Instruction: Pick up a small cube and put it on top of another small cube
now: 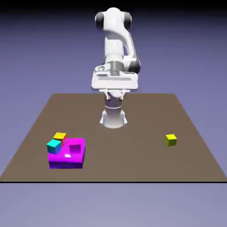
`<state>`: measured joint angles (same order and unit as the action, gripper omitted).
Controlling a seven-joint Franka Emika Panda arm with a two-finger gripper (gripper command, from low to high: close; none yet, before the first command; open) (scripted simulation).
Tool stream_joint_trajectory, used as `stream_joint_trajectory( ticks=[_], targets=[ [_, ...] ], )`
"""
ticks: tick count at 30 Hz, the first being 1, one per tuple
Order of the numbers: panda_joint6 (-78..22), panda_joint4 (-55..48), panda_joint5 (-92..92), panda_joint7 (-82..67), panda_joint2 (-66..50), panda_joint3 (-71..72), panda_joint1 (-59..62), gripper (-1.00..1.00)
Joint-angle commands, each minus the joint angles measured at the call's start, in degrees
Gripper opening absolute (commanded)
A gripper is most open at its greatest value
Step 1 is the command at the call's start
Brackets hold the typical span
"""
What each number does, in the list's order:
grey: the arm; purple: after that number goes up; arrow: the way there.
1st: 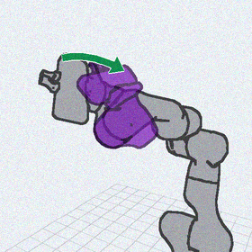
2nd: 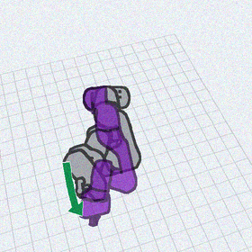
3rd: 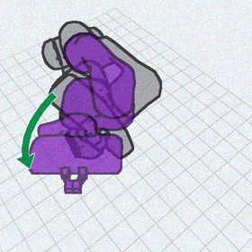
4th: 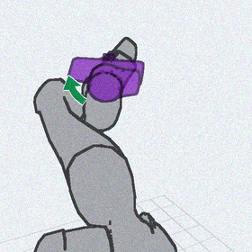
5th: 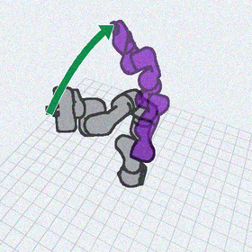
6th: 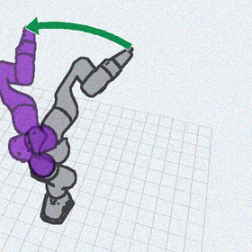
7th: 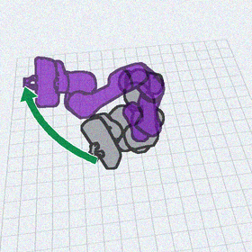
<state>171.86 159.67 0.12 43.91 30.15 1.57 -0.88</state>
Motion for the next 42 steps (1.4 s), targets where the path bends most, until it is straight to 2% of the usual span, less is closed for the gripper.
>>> stream_joint_trajectory(
  ticks=[1, 29, 34, 35, 40, 42],
  targets=[
    [-1.79, -1.11, 0.1, 1.21, -2.08, 1.3, -0.16, 0.0],
    [-51.22, -31.73, 2.81, 34.65, -59.63, 37.27, -4.68, 0.0],
    [-41.7, -28.58, 0.06, 35.97, -66.11, 34.02, -8.26, 0.0],
    [-41.7, -28.58, 0.05, 35.97, -66.11, 34.02, -8.26, -1.0],
    [-50.93, -31.6, 2.36, 34.68, -59.48, 37.37, -4.81, -1.0],
    [-50.37, -31.71, 0.48, 33.68, -58.39, 35.16, -4.99, -1.0]
  ],
)
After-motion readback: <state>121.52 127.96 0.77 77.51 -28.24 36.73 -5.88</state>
